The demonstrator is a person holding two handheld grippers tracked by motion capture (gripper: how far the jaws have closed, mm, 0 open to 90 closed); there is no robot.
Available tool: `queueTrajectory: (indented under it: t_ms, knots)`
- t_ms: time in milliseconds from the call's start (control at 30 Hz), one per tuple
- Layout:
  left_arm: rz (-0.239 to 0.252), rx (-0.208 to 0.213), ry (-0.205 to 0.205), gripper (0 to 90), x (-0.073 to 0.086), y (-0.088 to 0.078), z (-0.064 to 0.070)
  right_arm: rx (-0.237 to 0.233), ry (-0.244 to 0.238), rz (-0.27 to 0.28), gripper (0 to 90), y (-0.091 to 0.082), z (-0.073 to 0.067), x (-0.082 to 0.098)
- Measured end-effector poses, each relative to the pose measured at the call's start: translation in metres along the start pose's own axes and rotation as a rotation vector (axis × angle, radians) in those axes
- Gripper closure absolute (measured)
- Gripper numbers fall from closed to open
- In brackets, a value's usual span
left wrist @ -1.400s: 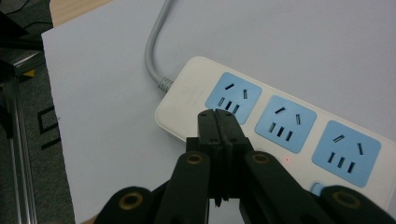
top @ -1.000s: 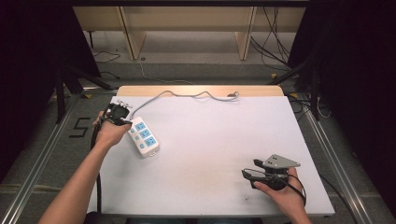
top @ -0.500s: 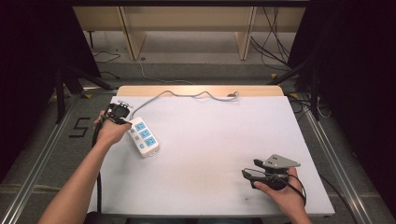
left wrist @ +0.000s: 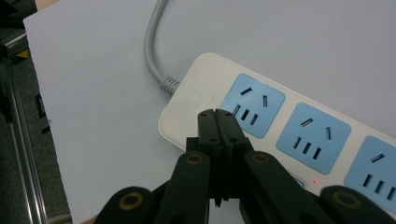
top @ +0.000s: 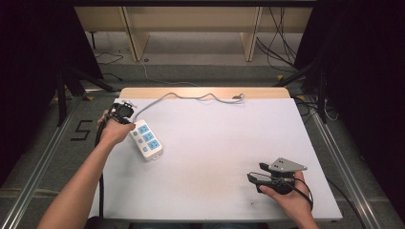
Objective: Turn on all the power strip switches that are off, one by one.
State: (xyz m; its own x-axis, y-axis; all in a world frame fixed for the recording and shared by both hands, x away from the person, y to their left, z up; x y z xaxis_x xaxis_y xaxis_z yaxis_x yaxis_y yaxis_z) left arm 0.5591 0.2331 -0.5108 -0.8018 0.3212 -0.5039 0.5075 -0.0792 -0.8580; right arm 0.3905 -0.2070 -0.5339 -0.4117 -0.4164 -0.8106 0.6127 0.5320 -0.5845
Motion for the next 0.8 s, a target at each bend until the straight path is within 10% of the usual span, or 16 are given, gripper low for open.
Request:
queueTrajectory:
  t_ms: [800]
  knots:
    - [-0.067, 0.008, -0.002, 89.7, 0.005, 0.013, 0.003, -0.002, -0.001, -0.001, 35.0, 0.0, 0.0, 0.0]
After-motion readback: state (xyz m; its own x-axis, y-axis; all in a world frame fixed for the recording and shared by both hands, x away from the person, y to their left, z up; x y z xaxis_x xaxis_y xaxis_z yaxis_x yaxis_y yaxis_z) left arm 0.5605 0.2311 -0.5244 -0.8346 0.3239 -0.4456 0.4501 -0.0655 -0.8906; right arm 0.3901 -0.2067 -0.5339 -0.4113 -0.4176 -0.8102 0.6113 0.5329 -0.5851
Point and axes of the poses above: each handheld gripper's, and its own axes: y roughly forward along the jaws, x roughly out of its underside, z roughly to its right, the point moved 10 cm from there along y, roughly forward along the jaws, and after that the axes turned 5 degrees about -y, right-handed, at the moved point
